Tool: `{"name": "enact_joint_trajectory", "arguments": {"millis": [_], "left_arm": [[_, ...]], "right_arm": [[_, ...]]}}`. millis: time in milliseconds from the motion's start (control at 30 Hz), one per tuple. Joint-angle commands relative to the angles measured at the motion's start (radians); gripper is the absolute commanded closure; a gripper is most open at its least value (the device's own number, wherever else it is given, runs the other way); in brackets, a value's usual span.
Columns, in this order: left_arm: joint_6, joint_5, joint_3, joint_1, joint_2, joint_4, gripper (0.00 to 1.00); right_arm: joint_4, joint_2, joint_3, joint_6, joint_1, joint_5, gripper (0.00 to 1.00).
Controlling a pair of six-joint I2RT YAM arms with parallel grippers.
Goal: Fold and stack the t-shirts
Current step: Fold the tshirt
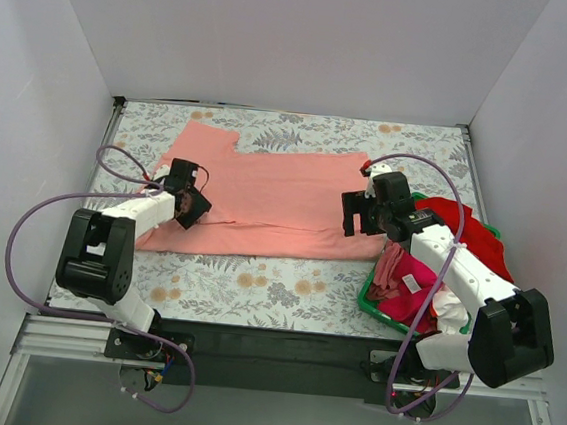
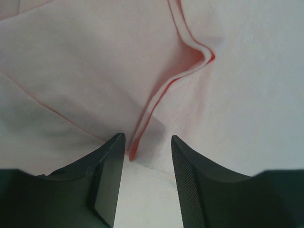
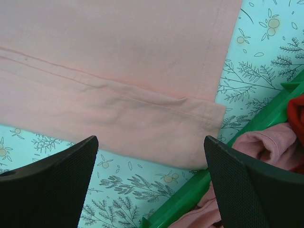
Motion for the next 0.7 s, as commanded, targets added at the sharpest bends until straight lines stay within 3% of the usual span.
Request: {"name": "enact_joint_trajectory", "arguments": {"millis": [0, 133, 267, 300, 667], "left_arm": [[0.015, -0.006, 0.035, -0.009, 0.003, 0.011, 0.58], [0.024, -0.003, 0.047, -0.019, 0.023, 0.009, 0.7], [0.038, -0.019, 0.064, -0.026, 0.026, 0.008, 0.89], [0.039, -0.029, 0.069, -0.026, 0.026, 0.008, 1.0], [0.113, -0.038, 0.15, -0.043, 0.078, 0.017, 1.0]], "right_arm": [[0.009, -0.006, 0.0, 0.002, 0.002, 0.028, 0.02], [0.007, -0.002, 0.002, 0.0, 0.0, 0.029, 0.02], [0.006, -0.001, -0.003, 0.0, 0.0, 0.028, 0.02], [0.007, 0.001, -0.004, -0.001, 0.002, 0.031, 0.02], [0.006, -0.007, -0.006, -0.001, 0.0, 0.034, 0.02]]}}
